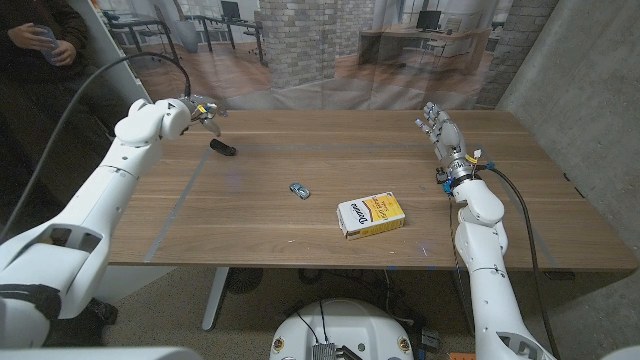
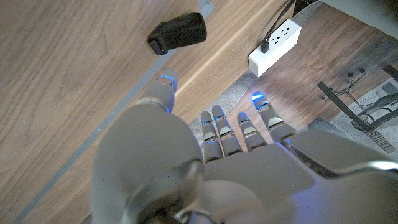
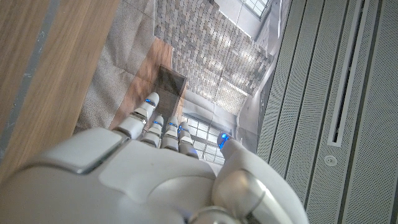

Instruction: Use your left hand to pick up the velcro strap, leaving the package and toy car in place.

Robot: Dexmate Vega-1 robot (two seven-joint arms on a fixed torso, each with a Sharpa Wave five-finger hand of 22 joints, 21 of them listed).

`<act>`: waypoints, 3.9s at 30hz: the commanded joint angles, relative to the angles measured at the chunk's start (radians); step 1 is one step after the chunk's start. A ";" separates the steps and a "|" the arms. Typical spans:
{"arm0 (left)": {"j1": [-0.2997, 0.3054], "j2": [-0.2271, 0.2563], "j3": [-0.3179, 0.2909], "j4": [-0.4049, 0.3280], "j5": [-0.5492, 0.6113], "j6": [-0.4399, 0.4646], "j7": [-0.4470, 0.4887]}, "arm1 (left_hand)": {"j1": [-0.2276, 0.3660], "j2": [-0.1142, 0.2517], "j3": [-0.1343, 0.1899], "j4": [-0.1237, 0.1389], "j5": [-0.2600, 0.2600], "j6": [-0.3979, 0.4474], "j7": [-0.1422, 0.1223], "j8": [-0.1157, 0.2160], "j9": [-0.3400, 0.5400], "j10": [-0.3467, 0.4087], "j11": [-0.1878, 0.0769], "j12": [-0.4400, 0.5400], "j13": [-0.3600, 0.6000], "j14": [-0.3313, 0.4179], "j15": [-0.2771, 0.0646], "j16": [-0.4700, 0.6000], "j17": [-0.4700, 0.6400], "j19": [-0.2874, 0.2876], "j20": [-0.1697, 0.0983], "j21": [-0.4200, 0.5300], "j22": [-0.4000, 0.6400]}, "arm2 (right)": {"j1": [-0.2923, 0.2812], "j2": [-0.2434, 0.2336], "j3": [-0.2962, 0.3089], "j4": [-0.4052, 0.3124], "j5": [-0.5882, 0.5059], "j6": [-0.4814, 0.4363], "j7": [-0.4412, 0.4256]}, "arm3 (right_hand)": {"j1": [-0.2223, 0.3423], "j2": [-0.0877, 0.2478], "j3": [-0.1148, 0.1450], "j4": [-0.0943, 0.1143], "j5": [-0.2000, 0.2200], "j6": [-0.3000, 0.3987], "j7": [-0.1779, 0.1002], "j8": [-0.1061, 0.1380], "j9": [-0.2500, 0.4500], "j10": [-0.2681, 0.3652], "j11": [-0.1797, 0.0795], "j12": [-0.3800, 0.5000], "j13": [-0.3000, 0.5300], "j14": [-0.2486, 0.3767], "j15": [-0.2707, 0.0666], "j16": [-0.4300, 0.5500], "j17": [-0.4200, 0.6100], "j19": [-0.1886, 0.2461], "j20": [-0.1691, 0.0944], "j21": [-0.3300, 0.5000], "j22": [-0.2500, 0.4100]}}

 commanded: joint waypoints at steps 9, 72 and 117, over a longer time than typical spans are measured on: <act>-0.042 0.015 0.071 0.077 0.068 -0.008 0.049 | 0.062 0.027 -0.015 0.002 0.008 0.057 -0.018 0.011 0.006 0.049 -0.005 0.027 0.013 0.031 -0.053 0.005 0.001 0.023 -0.014 0.025 0.015 | -0.021 0.004 -0.009 -0.026 -0.012 -0.002 -0.025 | -0.013 0.032 0.009 0.002 -0.006 0.007 0.002 0.004 0.001 0.010 0.002 0.003 0.003 0.010 0.002 0.000 0.003 0.010 -0.005 0.004 0.004; -0.203 -0.046 0.279 0.400 0.201 -0.007 0.207 | 0.122 0.057 -0.117 0.014 0.005 0.150 -0.054 0.005 0.008 0.123 -0.036 0.087 0.049 0.093 -0.093 -0.005 0.003 0.033 -0.022 0.087 0.029 | -0.082 0.006 -0.014 -0.115 -0.041 -0.029 -0.066 | -0.017 0.034 0.016 -0.002 -0.005 0.012 -0.001 0.001 0.001 0.015 -0.002 0.000 0.003 0.015 0.001 -0.002 0.002 0.010 -0.006 0.002 0.004; -0.262 -0.087 0.376 0.560 0.204 -0.019 0.331 | 0.297 0.112 -0.119 -0.015 -0.023 0.246 -0.084 0.013 0.007 0.206 -0.059 0.143 0.074 0.174 -0.161 0.003 0.006 0.067 -0.045 0.164 0.034 | -0.089 0.012 0.006 -0.136 -0.058 -0.027 -0.112 | -0.021 0.029 0.019 -0.003 -0.005 0.024 -0.022 0.002 0.001 0.019 0.001 0.000 0.003 0.019 0.003 -0.002 0.002 0.009 -0.005 0.001 0.004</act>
